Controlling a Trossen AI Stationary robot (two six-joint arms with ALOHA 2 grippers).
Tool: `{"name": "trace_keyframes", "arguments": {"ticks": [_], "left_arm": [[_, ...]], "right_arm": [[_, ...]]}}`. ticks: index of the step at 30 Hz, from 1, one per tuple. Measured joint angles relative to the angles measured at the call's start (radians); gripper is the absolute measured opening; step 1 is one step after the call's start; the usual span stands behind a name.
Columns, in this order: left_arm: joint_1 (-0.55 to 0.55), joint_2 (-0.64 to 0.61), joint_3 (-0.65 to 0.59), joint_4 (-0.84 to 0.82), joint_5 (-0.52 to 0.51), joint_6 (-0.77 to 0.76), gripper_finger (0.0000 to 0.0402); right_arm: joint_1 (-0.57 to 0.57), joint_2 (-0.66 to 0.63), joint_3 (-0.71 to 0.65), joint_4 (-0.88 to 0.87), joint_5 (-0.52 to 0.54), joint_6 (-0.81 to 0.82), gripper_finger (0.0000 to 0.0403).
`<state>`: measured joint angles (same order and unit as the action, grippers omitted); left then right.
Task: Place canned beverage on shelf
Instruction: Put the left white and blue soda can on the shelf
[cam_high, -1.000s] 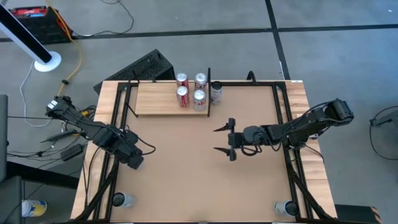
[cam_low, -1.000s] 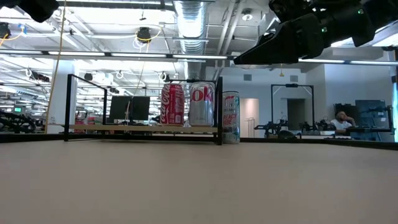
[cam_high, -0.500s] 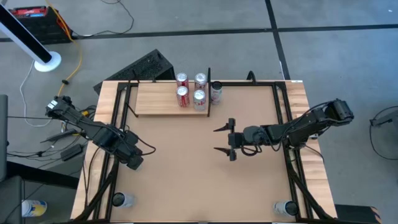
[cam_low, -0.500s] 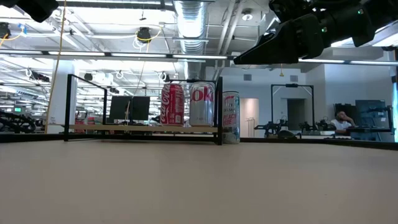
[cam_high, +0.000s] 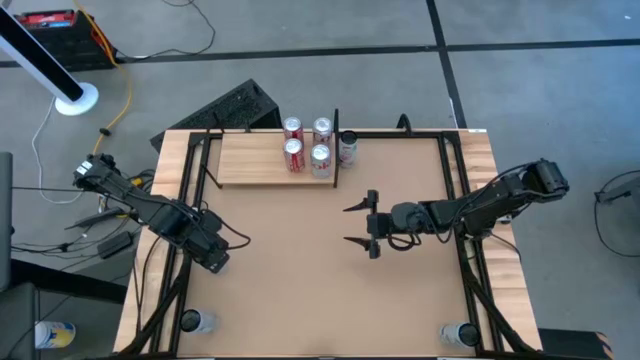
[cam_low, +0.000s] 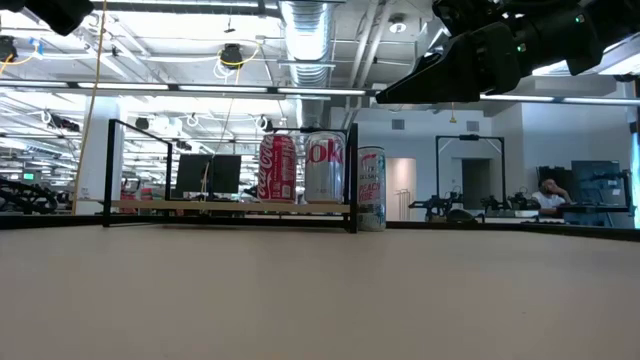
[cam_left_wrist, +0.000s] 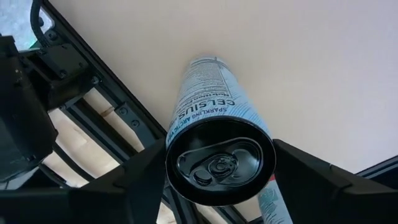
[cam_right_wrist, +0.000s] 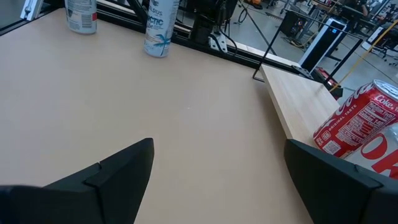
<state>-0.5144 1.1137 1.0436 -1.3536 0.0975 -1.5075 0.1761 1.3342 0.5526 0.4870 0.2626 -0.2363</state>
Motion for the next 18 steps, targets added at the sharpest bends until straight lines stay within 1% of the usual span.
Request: {"name": "trace_keyframes", "arguments": {"ticks": [5,10,14,18], "left_arm": [[0.015,0.0,0.001,0.016,-0.006,0.119,0.0242],[0.079,0.002,0.049,0.036,-0.022,0.222,0.024],[0.155,0.002,0.115,0.025,-0.045,0.349,0.024],[0.279,0.002,0.181,0.023,-0.087,0.532,0.0239]], "right_arm": [[0.0,0.0,0.0,0.001,0.0,0.0,0.0384],[-0.009,0.0,0.0,0.016,0.0,0.0,0.0384],[-0.018,0.0,0.0,0.015,0.0,0.0,0.0384],[-0.029,0.0,0.0,0.015,0.0,0.0,0.0384]]}}
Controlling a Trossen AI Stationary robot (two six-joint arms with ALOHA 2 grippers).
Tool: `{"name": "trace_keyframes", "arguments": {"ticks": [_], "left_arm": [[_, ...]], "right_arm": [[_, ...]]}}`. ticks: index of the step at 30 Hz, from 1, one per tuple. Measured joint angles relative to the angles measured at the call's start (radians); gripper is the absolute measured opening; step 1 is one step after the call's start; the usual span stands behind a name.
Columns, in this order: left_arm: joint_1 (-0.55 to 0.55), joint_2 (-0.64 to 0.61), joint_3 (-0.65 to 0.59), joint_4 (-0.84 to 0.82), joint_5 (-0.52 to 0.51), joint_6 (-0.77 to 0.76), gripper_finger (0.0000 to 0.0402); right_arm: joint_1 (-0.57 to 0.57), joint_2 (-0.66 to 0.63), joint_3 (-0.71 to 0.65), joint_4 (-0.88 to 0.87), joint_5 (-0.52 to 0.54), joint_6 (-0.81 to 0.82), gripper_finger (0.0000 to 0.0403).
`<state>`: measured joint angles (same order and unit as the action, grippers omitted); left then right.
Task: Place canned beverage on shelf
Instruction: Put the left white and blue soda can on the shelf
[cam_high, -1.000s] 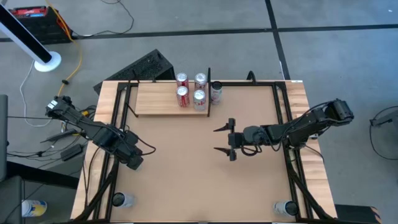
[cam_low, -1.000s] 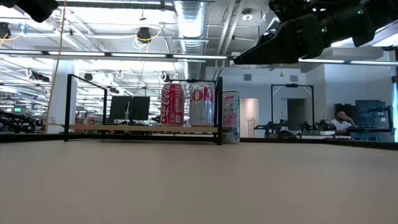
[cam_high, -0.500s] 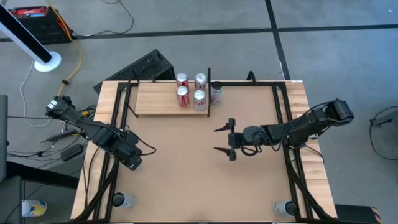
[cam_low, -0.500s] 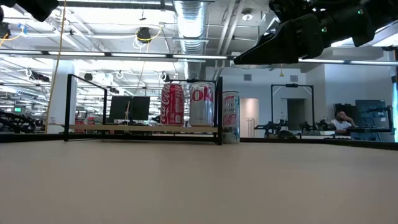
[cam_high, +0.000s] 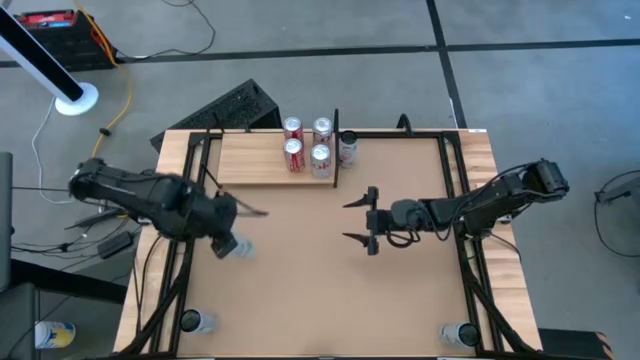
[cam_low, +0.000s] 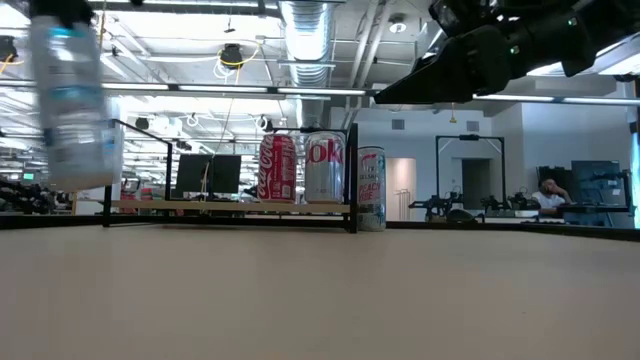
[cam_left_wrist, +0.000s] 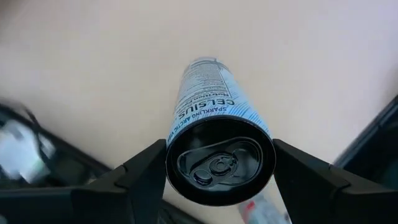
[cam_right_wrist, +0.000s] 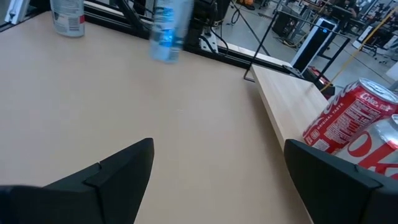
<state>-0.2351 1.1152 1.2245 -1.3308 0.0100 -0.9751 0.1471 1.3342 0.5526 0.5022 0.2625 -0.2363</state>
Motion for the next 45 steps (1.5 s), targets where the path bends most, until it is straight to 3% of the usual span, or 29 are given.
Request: {"name": "trace_keyframes", "arguments": {"ticks": [10,19,24,29,40,45], "left_arm": [[0.452,0.059,0.149,-0.012,-0.022,0.541,0.0238],[0.732,0.376,0.405,-0.074,0.02,0.967,0.0238],[0.812,0.533,0.528,-0.177,-0.013,1.109,0.0238],[0.87,0.607,0.573,-0.211,-0.019,1.218,0.0238],[0.941,0.622,0.579,-0.197,-0.04,1.271,0.0239],[0.944,0.622,0.579,-0.189,-0.028,1.27,0.0258]], "right_arm": [[-0.027,0.0,0.0,0.011,-0.001,-0.028,0.0384],[-0.073,0.0,0.0,0.033,-0.001,-0.028,0.0384],[-0.078,0.0,0.0,0.028,-0.001,-0.027,0.0384],[-0.078,0.0,0.0,0.007,-0.001,-0.027,0.0384],[-0.075,0.0,0.0,-0.024,-0.001,0.052,0.0384],[-0.069,0.0,0.0,-0.026,-0.001,0.077,0.0384]]}}
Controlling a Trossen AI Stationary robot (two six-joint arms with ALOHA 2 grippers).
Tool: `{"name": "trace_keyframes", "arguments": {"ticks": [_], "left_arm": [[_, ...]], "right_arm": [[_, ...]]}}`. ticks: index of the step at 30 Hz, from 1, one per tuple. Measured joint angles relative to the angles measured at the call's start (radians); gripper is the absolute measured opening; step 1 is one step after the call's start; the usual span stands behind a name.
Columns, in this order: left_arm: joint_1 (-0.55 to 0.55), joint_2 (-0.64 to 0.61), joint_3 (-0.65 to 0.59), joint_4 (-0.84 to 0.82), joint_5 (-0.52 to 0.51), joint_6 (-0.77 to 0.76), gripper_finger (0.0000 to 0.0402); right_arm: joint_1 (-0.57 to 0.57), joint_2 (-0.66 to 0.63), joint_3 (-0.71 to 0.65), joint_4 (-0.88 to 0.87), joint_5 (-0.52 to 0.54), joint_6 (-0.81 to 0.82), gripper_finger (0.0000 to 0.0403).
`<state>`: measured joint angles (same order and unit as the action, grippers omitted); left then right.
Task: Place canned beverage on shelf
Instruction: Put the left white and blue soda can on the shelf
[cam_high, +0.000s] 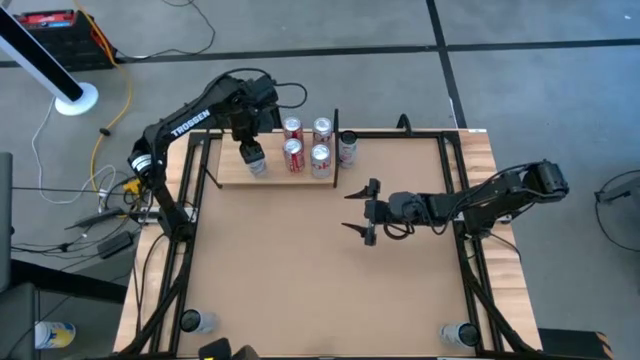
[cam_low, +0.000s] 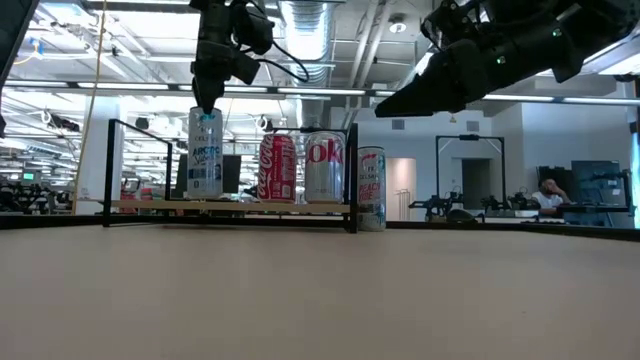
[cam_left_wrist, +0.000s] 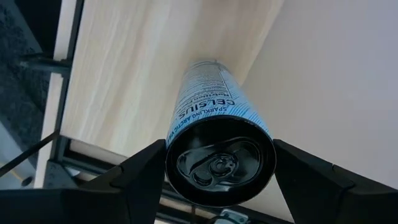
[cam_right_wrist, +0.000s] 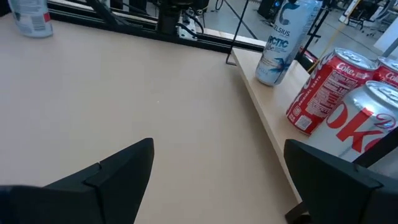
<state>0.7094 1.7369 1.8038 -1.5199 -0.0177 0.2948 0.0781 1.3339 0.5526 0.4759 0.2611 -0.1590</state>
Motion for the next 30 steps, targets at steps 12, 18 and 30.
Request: {"name": "trace_keyframes", "arguments": {"ticks": [12,18,30], "left_arm": [[-0.003,-0.001,0.0,0.022,0.006,-0.041,0.0275],[-0.015,-0.001,0.0,0.019,-0.029,-0.033,0.0276],[-0.02,-0.002,0.033,-0.039,-0.077,-0.018,0.0276]], "right_arm": [[0.015,0.0,0.0,0.0,-0.001,-0.025,0.0384],[0.011,0.0,0.0,0.0,-0.001,-0.033,0.0384],[0.011,0.0,0.0,0.0,-0.001,-0.052,0.0384]]}}
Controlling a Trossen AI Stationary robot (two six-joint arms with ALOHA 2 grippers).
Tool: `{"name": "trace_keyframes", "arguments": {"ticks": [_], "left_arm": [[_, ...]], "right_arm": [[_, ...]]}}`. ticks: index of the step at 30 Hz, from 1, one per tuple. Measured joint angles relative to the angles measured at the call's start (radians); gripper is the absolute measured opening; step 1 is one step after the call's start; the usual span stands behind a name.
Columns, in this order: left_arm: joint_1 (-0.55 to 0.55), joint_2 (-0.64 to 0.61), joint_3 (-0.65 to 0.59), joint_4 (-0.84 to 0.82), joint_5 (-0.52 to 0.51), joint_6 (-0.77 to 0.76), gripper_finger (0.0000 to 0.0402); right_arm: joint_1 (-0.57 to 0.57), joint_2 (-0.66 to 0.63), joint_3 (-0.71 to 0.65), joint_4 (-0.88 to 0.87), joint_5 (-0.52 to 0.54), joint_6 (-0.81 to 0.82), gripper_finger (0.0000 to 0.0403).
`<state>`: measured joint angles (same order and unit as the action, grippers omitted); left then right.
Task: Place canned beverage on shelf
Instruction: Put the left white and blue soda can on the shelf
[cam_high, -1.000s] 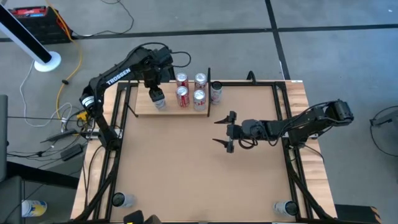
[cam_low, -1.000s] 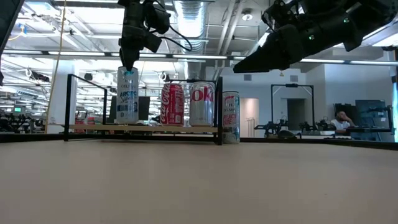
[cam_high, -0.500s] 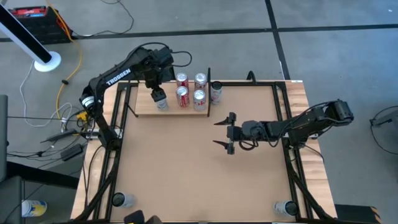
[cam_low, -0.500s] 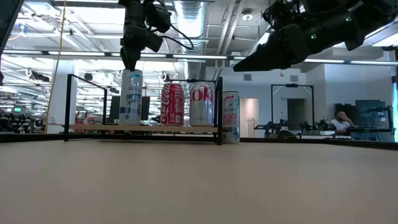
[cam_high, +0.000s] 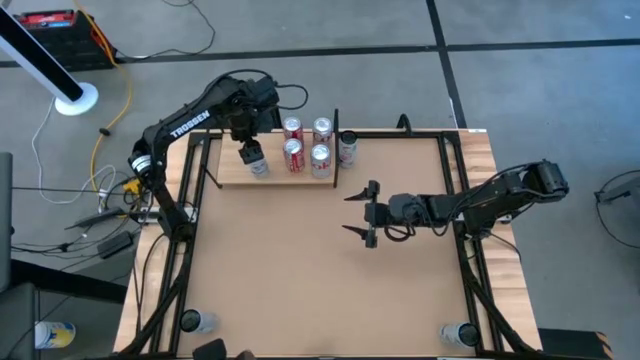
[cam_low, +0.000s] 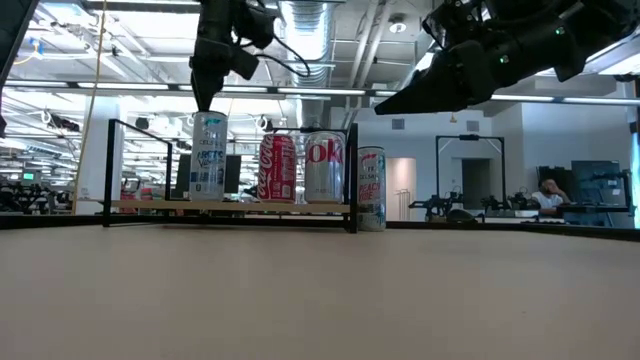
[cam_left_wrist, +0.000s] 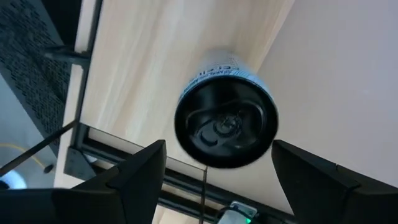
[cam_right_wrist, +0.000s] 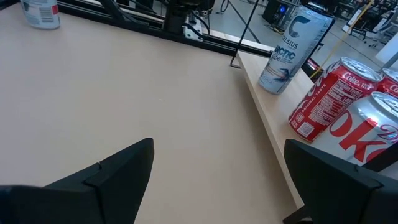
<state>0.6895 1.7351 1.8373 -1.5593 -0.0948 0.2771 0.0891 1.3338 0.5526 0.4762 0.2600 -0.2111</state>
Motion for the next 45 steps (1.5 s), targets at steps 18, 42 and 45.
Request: {"name": "trace_keyframes", "arguments": {"ticks": [18,42,45], "left_arm": [[0.01,-0.299,0.002,0.172,0.023,-0.046,0.0277],[0.079,-0.685,-0.583,1.267,-0.678,0.438,0.0277],[0.093,-0.721,-0.583,1.267,-0.647,0.441,0.0277]], "right_arm": [[0.056,0.0,0.0,0.039,-0.001,0.046,0.0384],[-0.121,0.727,1.072,-0.406,-0.085,-0.148,0.0347],[-0.161,0.814,1.224,-0.494,-0.109,-0.158,0.0314]]}}
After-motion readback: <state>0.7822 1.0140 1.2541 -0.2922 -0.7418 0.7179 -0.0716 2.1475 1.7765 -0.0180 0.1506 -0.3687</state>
